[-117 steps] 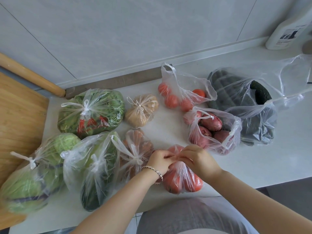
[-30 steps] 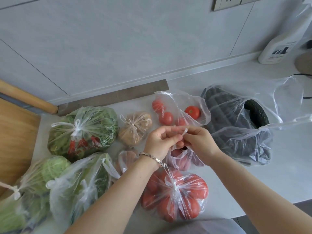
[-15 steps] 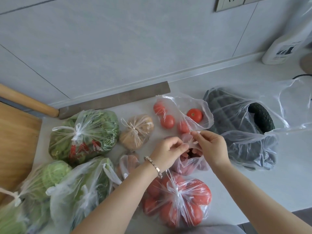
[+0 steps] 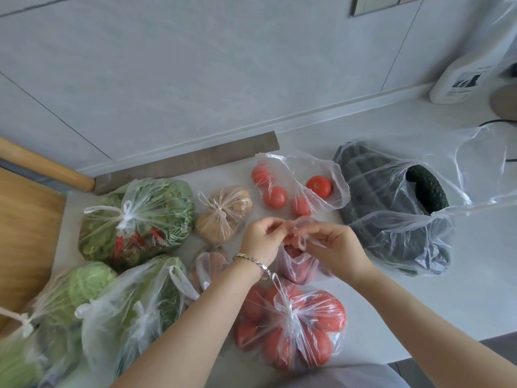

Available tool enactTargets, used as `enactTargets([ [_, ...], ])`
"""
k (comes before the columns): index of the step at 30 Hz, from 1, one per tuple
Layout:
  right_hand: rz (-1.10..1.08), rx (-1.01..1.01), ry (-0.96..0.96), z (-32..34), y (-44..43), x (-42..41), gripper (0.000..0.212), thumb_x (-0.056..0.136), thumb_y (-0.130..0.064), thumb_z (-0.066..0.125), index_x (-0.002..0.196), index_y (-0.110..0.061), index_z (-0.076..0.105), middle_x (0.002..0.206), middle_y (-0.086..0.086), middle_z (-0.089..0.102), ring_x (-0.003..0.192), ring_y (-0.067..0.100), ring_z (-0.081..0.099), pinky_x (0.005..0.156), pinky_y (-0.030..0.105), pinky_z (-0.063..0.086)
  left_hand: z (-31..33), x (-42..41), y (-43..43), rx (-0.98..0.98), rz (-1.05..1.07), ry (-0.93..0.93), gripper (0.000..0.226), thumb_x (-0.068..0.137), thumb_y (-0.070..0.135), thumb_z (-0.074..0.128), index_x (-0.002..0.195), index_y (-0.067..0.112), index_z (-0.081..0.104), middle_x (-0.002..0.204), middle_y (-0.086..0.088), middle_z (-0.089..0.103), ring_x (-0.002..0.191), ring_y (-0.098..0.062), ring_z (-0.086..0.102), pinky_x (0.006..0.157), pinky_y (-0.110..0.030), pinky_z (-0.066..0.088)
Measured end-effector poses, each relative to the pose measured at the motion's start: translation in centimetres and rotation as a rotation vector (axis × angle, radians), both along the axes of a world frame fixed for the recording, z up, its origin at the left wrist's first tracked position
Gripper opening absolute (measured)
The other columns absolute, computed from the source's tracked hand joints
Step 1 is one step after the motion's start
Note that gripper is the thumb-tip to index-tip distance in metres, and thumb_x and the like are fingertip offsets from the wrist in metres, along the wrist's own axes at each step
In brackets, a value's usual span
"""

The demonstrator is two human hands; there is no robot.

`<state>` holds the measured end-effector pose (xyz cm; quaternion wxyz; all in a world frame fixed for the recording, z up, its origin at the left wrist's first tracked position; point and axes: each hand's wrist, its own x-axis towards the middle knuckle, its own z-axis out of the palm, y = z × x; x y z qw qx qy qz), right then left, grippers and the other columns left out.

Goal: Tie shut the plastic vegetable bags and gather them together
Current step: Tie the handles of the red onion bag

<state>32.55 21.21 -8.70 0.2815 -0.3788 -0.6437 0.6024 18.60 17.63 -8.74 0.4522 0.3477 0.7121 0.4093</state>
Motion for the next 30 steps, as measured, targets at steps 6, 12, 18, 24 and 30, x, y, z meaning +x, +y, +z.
enactTargets([
  [6,-0.192,0.008,-0.077,-0.5,0.4,0.0,0.013,0.078,-0.008,0.068,0.072,-0.020,0.067,0.067,-0.001,0.072,0.066,0.014,0.071,0.071,0.027,0.058,-0.4,0.6,0.1,-0.039,0.072,-0.230,0.023,0.087,0.015,0.059,0.065,0.018,0.065,0.047,0.010,0.064,0.057,-0.007,0.060,0.066,-0.019,0.053],
  [12,-0.110,-0.169,-0.005,0.2,0.9,0.0,0.021,0.088,-0.007,0.053,0.092,0.010,0.064,0.100,0.015,0.061,0.092,0.011,0.060,0.081,0.009,0.046,-0.8,-0.3,0.2,-0.072,0.029,-0.383,0.023,0.081,0.023,0.065,0.059,0.016,0.064,0.053,0.005,0.063,0.063,-0.015,0.058,0.079,-0.030,0.045],
  [18,-0.212,-0.293,-0.174,-0.8,1.9,1.8,0.023,0.089,-0.010,0.053,0.084,0.012,0.061,0.082,0.008,0.055,0.076,0.016,0.052,0.076,0.025,0.042,-1.0,-4.0,1.1,0.058,-0.495,0.782,0.048,0.071,0.058,0.048,0.060,0.013,0.060,0.093,0.006,0.057,0.093,-0.015,0.043,0.092,-0.030,0.025],
  [24,-0.352,-0.426,-0.589,-6.0,1.6,6.8,0.034,0.087,-0.020,0.057,0.090,0.014,0.059,0.070,0.011,0.046,0.060,0.020,0.037,0.057,0.029,0.028,-5.9,-7.9,-1.4,-0.149,-0.595,1.214,0.047,0.080,0.057,0.033,0.068,0.027,0.067,0.080,0.001,0.061,0.080,-0.028,0.057,0.081,-0.046,0.039],
  [30,-0.526,-0.456,-0.368,-5.7,2.0,6.9,0.025,0.086,-0.012,0.057,0.063,-0.001,0.054,0.063,0.011,0.044,0.065,0.023,0.038,0.063,0.033,0.031,-5.6,-5.5,0.3,-0.441,-0.412,0.994,0.035,0.091,0.044,0.041,0.082,0.018,0.063,0.101,-0.006,0.062,0.112,-0.031,0.048,0.090,-0.037,0.036],
])
